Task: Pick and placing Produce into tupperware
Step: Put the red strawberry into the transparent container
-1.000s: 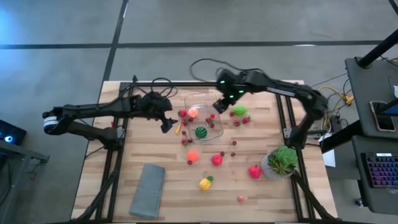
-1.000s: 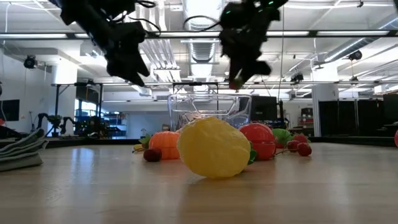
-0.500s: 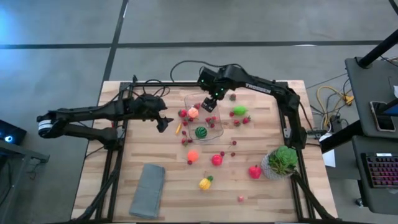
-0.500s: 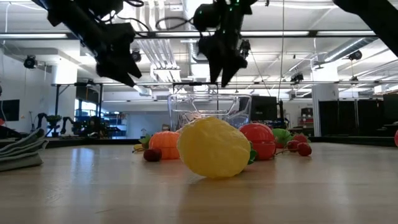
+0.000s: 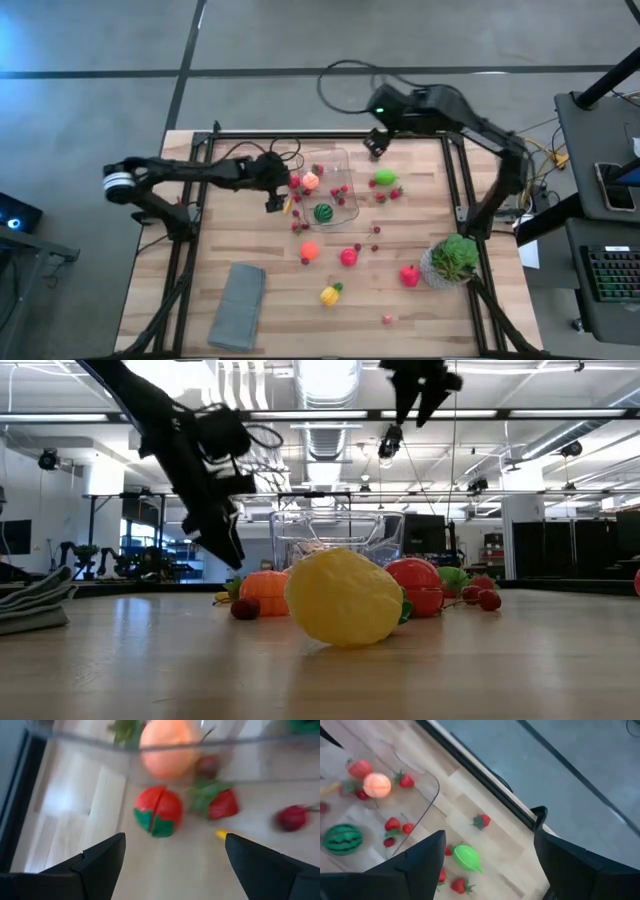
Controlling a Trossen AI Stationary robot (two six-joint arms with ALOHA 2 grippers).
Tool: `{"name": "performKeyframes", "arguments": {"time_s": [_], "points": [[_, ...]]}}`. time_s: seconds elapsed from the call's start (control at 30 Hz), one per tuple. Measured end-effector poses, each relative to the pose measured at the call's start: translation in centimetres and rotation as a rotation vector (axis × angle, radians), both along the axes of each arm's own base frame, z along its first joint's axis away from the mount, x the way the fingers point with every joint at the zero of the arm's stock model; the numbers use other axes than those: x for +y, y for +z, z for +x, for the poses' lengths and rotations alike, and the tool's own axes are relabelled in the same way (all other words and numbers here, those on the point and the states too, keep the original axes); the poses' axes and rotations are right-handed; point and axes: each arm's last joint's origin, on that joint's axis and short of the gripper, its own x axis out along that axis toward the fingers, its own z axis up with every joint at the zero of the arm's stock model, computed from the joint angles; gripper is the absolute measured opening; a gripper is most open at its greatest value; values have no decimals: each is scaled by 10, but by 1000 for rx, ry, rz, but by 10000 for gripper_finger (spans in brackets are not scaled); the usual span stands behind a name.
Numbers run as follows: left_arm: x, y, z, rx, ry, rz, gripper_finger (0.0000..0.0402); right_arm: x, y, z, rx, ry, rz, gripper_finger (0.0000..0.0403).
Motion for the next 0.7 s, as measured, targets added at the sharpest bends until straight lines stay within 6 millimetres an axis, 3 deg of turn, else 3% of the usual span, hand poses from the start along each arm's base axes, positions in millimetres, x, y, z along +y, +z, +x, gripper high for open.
{"name": "performKeyframes", "arguments": {"time_s": [0.13,0.27,0.53,0.7], "points": [[14,-6,7,19,10,12,327,9,13,-26,-75,-65,-18,299],[26,-4,14,-3,-30,16,327,16,14,-43,-98,-96,-15,297],[34,-22,24,28,-93,-70,321,21,-8,-58,-55,-165,6,295],[36,-25,28,38,-105,-71,286,20,-23,-56,-2,-169,24,290]]}}
